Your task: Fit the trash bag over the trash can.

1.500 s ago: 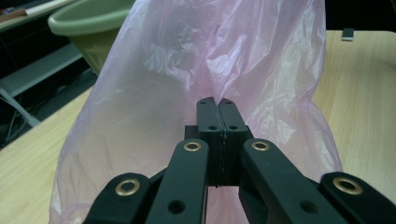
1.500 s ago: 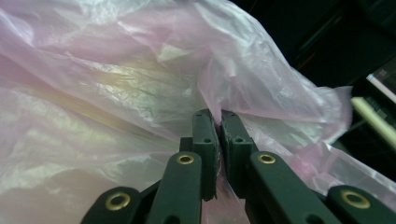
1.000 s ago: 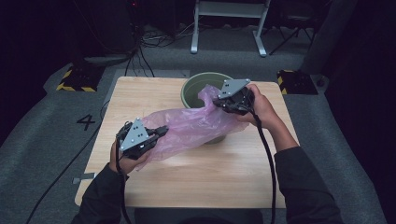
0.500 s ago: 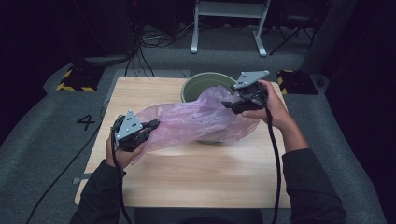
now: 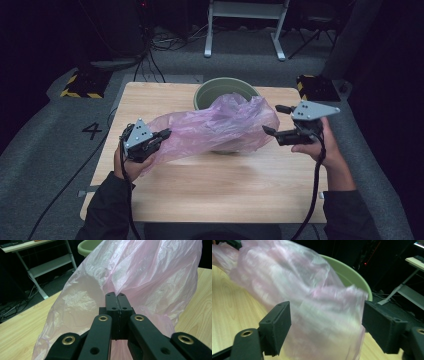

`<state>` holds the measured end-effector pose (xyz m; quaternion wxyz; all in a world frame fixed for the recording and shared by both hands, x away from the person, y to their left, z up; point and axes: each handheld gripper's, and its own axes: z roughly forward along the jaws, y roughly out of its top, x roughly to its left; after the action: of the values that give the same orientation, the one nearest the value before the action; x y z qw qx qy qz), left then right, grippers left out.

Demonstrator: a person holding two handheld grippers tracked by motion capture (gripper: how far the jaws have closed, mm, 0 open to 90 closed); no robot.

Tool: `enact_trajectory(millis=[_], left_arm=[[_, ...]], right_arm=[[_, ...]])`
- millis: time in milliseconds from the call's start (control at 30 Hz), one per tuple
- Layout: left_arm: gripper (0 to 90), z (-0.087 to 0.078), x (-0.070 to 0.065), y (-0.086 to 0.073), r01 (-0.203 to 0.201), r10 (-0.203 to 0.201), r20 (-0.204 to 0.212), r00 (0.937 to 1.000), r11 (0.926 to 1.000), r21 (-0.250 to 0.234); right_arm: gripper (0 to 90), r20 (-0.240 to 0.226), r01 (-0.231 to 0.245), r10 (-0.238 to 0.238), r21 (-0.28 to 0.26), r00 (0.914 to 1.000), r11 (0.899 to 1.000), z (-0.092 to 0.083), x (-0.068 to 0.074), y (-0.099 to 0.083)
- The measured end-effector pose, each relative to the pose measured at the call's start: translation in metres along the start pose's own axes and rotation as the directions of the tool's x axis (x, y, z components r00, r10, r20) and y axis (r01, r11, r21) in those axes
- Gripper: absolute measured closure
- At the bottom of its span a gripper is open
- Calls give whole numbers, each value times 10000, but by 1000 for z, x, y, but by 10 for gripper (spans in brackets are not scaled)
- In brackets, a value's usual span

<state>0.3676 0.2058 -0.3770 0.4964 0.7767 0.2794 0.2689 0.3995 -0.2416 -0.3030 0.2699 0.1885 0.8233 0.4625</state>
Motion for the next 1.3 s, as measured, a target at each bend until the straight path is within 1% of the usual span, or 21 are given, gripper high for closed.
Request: enact_trajectory(millis=[133, 167, 233, 267, 300, 367, 533, 600, 633, 667, 767, 833, 867, 1033, 1067, 1100, 1133, 1167, 1200, 1267, 1300], left_arm=[[900, 0, 0, 0, 26, -26, 7, 10000, 10000, -10], [900, 1, 1, 0, 49, -49, 36, 10000, 10000, -13], [900, 2, 0, -1, 55, -55, 26, 10000, 10000, 10], [900, 3, 0, -2, 33, -34, 51, 10000, 10000, 63], [900, 3, 0, -2, 33, -34, 51, 10000, 10000, 63], [900, 4, 0, -2, 46, -46, 86, 10000, 10000, 65], [900, 6, 0, -4, 66, -68, 135, 9999, 9999, 99], [900, 6, 1, -4, 58, -59, 157, 9999, 9999, 106], [900, 6, 1, -4, 58, -59, 157, 9999, 9999, 106], [900, 6, 1, -5, 46, -48, 129, 9999, 9999, 122], [900, 5, 1, -5, 39, -39, 108, 9999, 10000, 81], [900, 5, 1, -5, 60, -61, 121, 9999, 10000, 74], [900, 5, 1, -6, 41, -43, 153, 9999, 9999, 107], [900, 8, 0, -7, 82, -85, 256, 9996, 9999, 123], [900, 9, 0, -7, 52, -57, 273, 9996, 9999, 163], [900, 10, -1, -7, 24, -30, 307, 9995, 9998, 182], [900, 10, -3, -7, -6, 0, 358, 9994, 9998, 181], [900, 10, -4, -6, -58, 51, 348, 9994, 9997, 218], [900, 10, -5, -6, -139, 130, 357, 9993, 9996, 250], [900, 10, -5, -7, -158, 149, 347, 9993, 9996, 253], [900, 10, -5, -7, -154, 145, 354, 9993, 9995, 262]], right_arm=[[170, 278, -392, 401, -301, 9988, 9988, -5, 13, -28], [166, 145, -534, 537, -215, 9985, 9983, -4, 16, -36], [158, 536, -804, 803, -6, 9953, 9968, 3, 20, -51], [159, 271, -1506, 1501, 179, 9883, 9884, 13, 20, -67], [159, 271, -1506, 1501, 179, 9883, 9884, 13, 20, -67], [158, 119, -2288, 2285, 550, 9735, 9719, 32, 19, -84], [167, -66, -2449, 2458, 625, 9693, 9675, 48, 19, -92], [316, -109, -2650, 2650, 80, 9642, 9642, 54, 15, -95], [316, -109, -2650, 2650, 80, 9642, 9642, 54, 15, -95], [374, -272, -2914, 2908, -208, 9564, 9564, 57, 12, -98], [315, 125, -2949, 2949, 1, 9554, 9555, 62, 9, -102], [218, 459, -3216, 3204, 218, 9462, 9466, 66, 4, -109], [168, 330, -3532, 3523, 237, 9353, 9353, 66, -1, -117], [154, -240, -3938, 3937, -9, 9189, 9192, 69, -5, -119], [160, -635, -3997, 3982, -127, 9151, 9166, 74, -4, -117], [160, -635, -3997, 3982, -127, 9151, 9166, 74, -4, -117], [249, -627, -3904, 3888, -152, 9192, 9205, 75, -4, -116], [426, -776, -3691, 3665, -219, 9272, 9291, 76, -3, -114], [594, -841, -3239, 3196, -433, 9438, 9451, 71, 1, -110], [656, -861, -3040, 2993, -487, 9503, 9514, 68, 2, -108], [754, -698, -2517, 2471, -683, 9665, 9654, 59, 6, -103]])
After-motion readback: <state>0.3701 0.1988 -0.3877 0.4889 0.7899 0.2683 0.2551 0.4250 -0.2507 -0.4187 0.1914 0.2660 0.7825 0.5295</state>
